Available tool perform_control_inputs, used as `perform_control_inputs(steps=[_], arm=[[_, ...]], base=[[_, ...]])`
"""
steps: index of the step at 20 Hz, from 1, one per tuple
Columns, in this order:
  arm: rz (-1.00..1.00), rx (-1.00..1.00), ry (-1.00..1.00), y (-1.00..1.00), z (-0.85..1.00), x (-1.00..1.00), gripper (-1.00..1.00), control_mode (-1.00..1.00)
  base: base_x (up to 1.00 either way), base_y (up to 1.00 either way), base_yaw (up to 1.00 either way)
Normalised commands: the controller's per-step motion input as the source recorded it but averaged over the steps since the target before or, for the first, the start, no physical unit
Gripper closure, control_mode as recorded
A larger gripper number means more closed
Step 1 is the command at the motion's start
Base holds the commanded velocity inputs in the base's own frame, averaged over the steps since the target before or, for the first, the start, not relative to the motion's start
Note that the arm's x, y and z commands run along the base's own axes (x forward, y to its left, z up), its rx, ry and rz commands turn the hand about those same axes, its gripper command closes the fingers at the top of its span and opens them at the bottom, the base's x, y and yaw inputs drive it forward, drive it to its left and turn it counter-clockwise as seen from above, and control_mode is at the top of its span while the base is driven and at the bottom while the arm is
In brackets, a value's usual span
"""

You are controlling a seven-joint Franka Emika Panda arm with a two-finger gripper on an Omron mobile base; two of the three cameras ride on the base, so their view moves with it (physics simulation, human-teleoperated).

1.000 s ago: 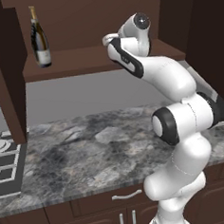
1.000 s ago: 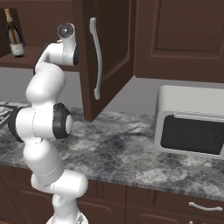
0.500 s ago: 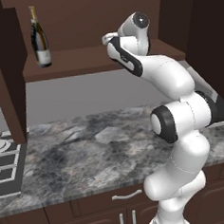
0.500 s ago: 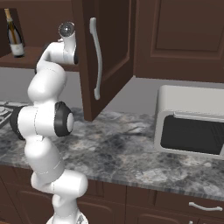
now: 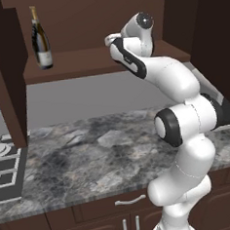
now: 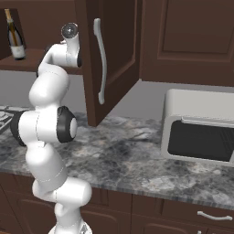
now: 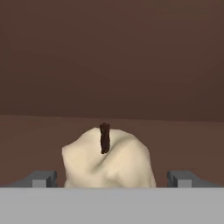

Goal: Get the candle and the wine from the cabinet and move them to the dining counter.

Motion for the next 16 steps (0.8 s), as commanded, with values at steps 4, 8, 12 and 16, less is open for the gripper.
perform_control_inputs(steps=[4, 8, 12, 16], arm=[[0.00, 0.00, 0.00, 0.00, 0.00, 0.00, 1.00, -1.00], [0.00, 0.00, 0.00, 0.00, 0.00, 0.00, 1.00, -1.00], [0.00, 0.00, 0.00, 0.00, 0.00, 0.00, 1.00, -1.00], [0.00, 0.00, 0.00, 0.00, 0.00, 0.00, 1.00, -1.00]], base=[[0.00, 0.00, 0.00], [0.00, 0.00, 0.00], [0.00, 0.00, 0.00], [0.00, 0.00, 0.00]])
